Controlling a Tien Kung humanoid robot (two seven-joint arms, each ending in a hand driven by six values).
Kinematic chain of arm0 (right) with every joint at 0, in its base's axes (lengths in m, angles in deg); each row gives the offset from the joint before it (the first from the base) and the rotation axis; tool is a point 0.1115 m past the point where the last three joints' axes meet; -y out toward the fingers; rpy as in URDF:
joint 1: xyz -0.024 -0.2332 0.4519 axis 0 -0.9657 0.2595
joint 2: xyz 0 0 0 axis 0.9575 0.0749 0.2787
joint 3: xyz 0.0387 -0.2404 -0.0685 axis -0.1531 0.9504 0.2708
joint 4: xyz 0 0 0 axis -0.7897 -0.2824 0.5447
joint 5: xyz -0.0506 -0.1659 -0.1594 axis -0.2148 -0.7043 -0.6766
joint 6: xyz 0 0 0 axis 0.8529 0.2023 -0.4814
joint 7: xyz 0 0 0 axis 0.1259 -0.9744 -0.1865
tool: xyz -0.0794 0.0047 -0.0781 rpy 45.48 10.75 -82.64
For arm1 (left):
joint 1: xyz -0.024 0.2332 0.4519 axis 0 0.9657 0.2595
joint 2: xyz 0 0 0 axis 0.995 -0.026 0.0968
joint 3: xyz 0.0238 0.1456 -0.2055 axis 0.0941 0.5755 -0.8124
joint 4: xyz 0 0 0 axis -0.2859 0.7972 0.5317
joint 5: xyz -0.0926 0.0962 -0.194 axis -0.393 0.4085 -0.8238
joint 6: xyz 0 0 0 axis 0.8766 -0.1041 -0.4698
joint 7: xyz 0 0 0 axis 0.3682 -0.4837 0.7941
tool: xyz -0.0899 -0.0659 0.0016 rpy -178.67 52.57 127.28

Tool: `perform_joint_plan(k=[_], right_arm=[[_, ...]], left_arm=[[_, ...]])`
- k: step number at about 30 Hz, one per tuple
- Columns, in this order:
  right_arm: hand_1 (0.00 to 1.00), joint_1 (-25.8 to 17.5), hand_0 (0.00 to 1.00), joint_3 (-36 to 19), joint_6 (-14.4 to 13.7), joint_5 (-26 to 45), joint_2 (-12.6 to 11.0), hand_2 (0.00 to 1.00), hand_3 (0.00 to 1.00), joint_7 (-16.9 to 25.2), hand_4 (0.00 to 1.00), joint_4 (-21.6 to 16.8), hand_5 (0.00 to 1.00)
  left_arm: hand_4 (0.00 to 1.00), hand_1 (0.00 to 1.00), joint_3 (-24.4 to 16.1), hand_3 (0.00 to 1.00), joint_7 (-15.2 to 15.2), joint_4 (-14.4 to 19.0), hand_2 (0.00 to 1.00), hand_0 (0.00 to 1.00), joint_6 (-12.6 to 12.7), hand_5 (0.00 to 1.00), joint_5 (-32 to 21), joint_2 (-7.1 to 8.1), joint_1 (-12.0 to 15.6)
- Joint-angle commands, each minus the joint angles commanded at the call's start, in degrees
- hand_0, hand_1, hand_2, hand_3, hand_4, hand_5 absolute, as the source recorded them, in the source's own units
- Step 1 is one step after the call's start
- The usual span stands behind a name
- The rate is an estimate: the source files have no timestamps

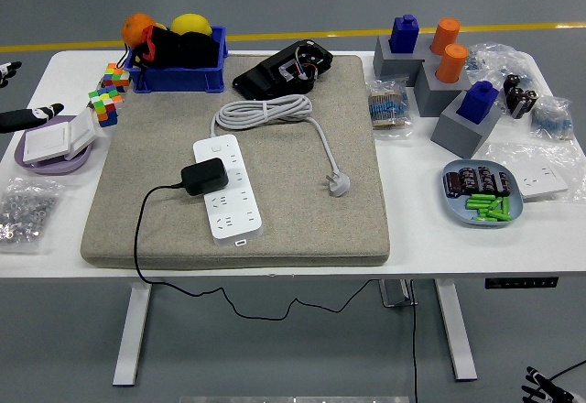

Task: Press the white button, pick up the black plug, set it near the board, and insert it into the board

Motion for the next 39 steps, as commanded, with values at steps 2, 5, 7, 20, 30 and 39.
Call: perform_joint_plan(k=[2,5,7,20,30,39], right_arm=[[0.694,-0.1,0.786,-0.2,0.0,-0.2,0.0,0.658,0.629,-0.1,0.714,0.0,0.467],[0.694,-0.2,0.786,-0.4,-0.1,-0.4,0.1,0.658,0.629,-0.1,0.714,0.0,0.467],[0.694,-0.3,0.786,-0.7,-0.1,-0.5,0.2,0.658,0.629,-0.1,0.714,0.0,0.467],[0.684,0.1,0.788,-1.7,-0.3,-1.2,0.4,0.657,0.631,-0.2,0.726,-0.1,0.492],[0.683,0.4,0.788,-2.3,-0.2,-1.7,0.4,0.657,0.631,-0.1,0.726,0.0,0.493],[0.683,0.1,0.788,-2.7,0.2,-1.1,0.4,0.657,0.631,-0.1,0.727,-0.1,0.496]], left_arm=[[0.856,0.989,0.1,0.957,-0.1,-0.1,0.971,0.956,-0.1,0.205,-0.1,0.2,0.3],[0.856,0.989,0.3,0.957,-0.2,0.0,0.971,0.956,-0.2,0.205,-0.2,0.35,0.5],[0.856,0.989,0.7,0.957,-0.3,0.2,0.971,0.956,-0.4,0.205,-0.3,0.57,0.7],[0.85,0.988,1.3,0.956,-0.9,1.0,0.97,0.956,-0.7,0.198,-0.2,1.06,1.2],[0.847,0.987,1.5,0.956,-1.3,1.3,0.97,0.955,-1.0,0.196,-0.6,1.13,1.5],[0.842,0.986,2.3,0.955,-1.4,2.7,0.97,0.954,-1.1,0.194,-0.8,1.2,0.5]])
